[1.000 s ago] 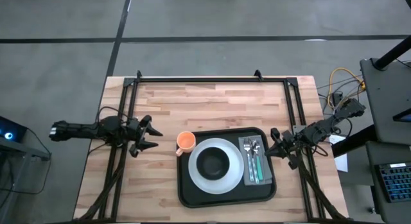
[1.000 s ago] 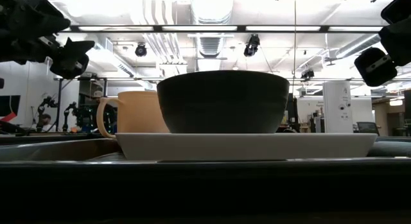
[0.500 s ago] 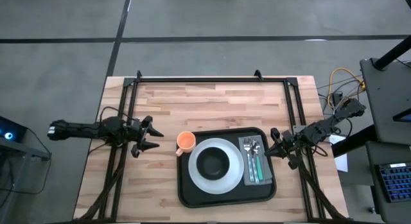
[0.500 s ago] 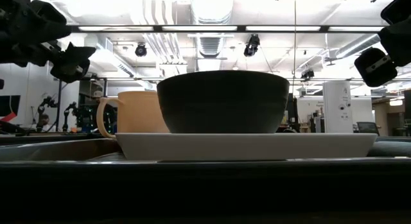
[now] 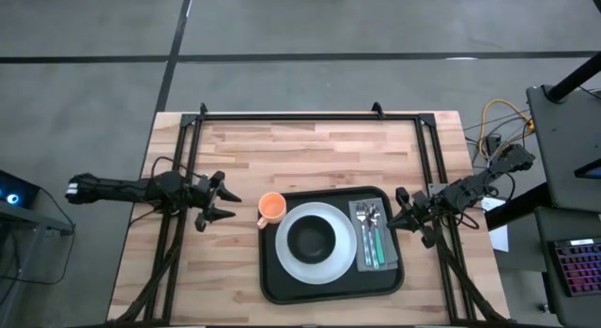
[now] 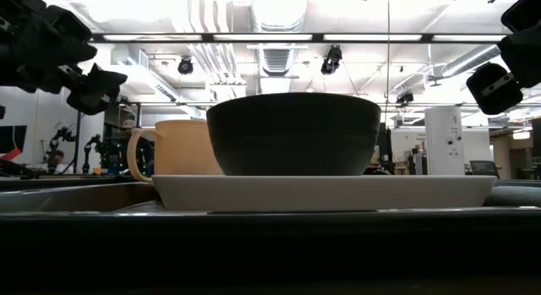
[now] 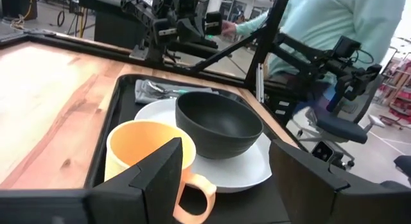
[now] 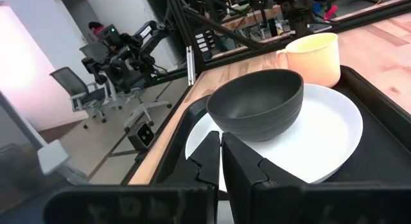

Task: Set up tray
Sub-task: Return to Home Position

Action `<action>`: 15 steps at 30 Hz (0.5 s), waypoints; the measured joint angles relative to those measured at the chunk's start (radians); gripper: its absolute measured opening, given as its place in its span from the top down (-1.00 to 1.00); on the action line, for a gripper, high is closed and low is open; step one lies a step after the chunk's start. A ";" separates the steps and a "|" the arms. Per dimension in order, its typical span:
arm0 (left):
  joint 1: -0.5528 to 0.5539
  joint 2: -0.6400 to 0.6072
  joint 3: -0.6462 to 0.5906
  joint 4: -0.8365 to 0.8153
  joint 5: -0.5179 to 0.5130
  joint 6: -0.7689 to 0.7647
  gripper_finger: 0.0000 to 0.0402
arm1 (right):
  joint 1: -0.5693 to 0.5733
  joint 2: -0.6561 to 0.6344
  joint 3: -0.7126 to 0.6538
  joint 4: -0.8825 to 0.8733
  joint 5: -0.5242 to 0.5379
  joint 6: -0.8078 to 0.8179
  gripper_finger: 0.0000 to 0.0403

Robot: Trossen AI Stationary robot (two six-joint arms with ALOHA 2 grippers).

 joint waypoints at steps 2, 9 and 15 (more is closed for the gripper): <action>0.000 0.009 0.000 0.000 0.000 0.000 -0.06 | 0.000 0.000 0.000 0.000 0.000 0.000 0.96; 0.000 0.042 0.000 0.000 0.000 0.000 -0.06 | 0.000 0.000 0.000 0.000 -0.001 0.000 0.96; 0.000 0.070 0.000 0.000 0.000 0.000 -0.06 | 0.000 0.000 0.000 0.000 -0.002 0.000 0.96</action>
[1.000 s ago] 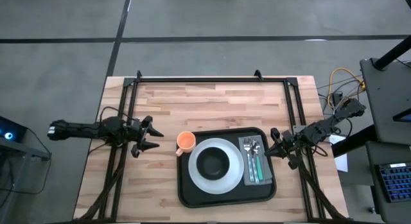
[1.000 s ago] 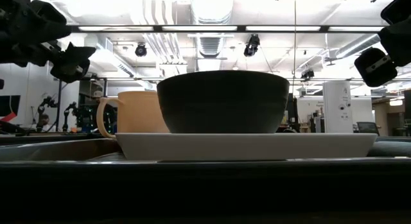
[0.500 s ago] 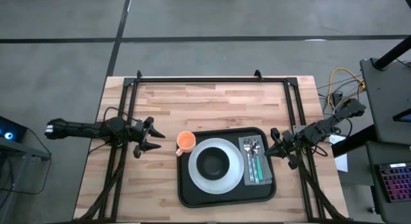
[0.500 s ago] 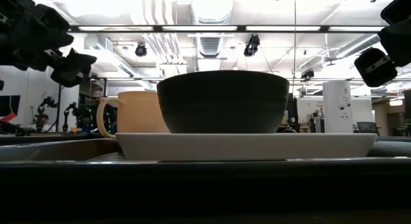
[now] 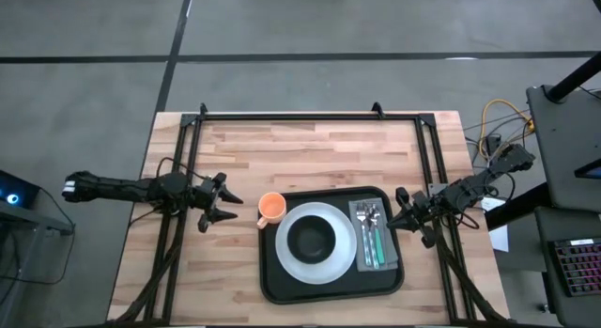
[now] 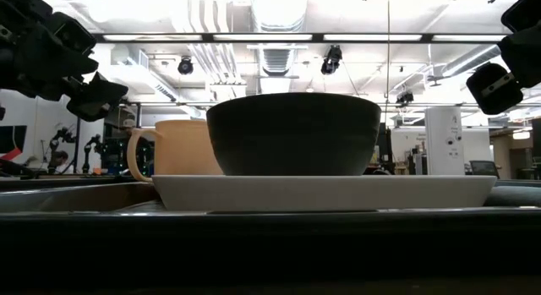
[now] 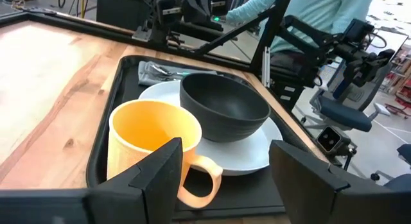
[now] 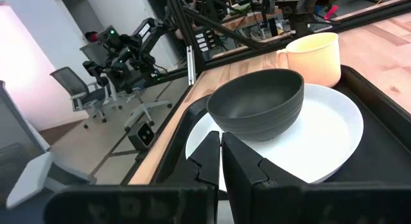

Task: Set up tray
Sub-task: Return to Home Position

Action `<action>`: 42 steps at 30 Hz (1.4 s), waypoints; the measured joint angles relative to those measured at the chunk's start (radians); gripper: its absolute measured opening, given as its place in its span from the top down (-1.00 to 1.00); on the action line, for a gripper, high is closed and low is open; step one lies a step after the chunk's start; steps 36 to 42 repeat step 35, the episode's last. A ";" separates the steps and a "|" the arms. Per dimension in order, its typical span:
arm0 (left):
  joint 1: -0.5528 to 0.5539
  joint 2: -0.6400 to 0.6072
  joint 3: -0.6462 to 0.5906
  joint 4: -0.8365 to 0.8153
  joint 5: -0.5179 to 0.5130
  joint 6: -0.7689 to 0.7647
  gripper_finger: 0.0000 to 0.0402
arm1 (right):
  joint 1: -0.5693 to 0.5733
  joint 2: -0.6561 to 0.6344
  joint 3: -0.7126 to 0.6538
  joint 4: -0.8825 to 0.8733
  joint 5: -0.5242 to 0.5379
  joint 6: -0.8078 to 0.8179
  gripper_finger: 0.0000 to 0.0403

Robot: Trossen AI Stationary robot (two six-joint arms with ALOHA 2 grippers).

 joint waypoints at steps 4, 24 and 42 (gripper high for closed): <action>0.000 0.019 0.000 0.000 0.000 0.000 -0.06 | 0.000 0.000 0.000 0.000 0.000 0.000 0.96; 0.000 0.094 0.000 0.000 0.000 0.000 -0.06 | 0.000 0.000 0.000 0.000 0.000 0.000 0.96; 0.000 0.097 0.000 0.000 0.000 0.000 -0.06 | 0.000 0.000 0.000 0.000 0.000 0.000 0.96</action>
